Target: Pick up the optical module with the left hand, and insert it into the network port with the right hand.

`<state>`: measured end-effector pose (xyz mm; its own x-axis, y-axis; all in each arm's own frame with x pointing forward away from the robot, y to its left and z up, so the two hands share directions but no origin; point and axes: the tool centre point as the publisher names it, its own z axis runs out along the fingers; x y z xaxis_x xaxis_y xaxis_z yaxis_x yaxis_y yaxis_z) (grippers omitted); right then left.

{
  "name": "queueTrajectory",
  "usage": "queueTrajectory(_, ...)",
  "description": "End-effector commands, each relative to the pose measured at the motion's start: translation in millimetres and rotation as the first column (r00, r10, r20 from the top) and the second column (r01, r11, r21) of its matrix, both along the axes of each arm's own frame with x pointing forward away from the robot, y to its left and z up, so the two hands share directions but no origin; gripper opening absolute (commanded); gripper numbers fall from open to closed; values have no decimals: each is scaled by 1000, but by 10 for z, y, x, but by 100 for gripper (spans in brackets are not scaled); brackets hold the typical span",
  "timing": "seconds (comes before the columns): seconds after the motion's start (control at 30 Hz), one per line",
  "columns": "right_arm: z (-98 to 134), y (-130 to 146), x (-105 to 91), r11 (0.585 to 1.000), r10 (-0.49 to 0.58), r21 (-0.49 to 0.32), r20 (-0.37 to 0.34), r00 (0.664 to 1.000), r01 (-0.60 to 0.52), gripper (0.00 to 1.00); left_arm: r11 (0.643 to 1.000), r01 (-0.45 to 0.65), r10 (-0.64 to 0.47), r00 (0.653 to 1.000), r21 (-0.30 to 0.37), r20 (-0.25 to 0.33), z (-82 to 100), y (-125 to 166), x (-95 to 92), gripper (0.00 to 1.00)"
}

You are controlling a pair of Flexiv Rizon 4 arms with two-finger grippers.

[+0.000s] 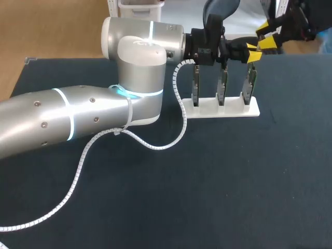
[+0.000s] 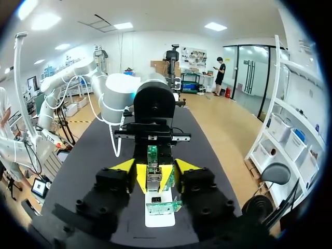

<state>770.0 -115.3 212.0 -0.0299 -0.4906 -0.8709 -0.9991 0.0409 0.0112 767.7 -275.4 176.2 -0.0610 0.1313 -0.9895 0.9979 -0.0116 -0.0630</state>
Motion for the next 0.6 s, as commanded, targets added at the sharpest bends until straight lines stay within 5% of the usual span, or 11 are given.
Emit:
queueTrajectory(0.03,-2,8,-19,1000,-6,-2,4,1000,6,0,1000,0,0,1000,1,0,3,6,-3,0)
queueTrajectory(0.37,-19,26,-34,1000,1,-5,7,1000,-1,0,1000,0,0,1000,1,0,3,6,-3,0)
queueTrajectory(0.4,-19,27,-35,1000,1,-5,8,1000,-1,0,1000,0,0,1000,1,0,3,6,-3,17)
queueTrajectory(0.43,-19,27,-36,1000,2,-5,9,1000,-2,0,1000,0,0,1000,1,0,3,6,-3,77)
queueTrajectory(0.47,-19,27,-37,1000,2,-4,9,1000,-2,0,1000,0,0,1000,1,0,3,6,-3,100)
queueTrajectory(0.6,-16,19,-39,1000,0,-2,12,1000,0,0,1000,0,0,1000,1,0,3,6,-3,100)
